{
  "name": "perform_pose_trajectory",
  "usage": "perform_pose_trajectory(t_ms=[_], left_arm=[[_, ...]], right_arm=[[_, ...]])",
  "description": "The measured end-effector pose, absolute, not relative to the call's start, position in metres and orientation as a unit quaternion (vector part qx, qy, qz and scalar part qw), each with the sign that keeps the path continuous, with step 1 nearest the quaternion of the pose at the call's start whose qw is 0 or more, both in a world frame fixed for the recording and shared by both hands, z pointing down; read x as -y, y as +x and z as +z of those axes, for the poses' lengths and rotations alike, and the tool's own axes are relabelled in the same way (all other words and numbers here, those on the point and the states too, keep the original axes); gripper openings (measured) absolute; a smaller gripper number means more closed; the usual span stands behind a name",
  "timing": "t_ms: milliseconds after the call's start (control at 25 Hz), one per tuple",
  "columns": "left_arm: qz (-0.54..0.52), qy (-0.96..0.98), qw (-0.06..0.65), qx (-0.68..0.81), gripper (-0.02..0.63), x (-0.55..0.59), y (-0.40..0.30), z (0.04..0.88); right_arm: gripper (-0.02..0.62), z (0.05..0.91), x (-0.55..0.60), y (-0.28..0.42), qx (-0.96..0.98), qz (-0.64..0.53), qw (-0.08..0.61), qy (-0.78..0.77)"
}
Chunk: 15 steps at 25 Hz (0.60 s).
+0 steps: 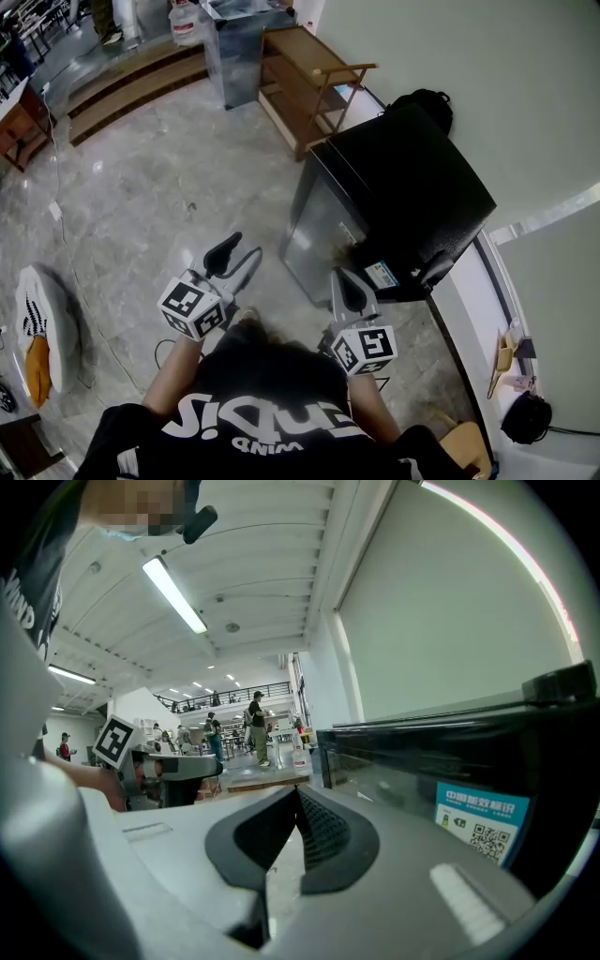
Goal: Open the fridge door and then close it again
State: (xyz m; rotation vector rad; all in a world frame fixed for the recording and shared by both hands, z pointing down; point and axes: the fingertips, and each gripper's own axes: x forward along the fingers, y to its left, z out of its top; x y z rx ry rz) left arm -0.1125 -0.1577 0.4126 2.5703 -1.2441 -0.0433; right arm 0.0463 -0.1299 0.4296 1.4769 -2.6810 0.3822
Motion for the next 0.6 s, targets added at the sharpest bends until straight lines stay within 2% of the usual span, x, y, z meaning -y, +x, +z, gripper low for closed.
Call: perform_pose_trajectory(t_ms=[600], left_arm=[[0.016, 0.915, 0.146, 0.376, 0.218, 0.208, -0.095, 0.435]], right_arm=[[-0.002, 0.434, 0.147, 0.043, 0.856, 0.136, 0.023, 0.498]])
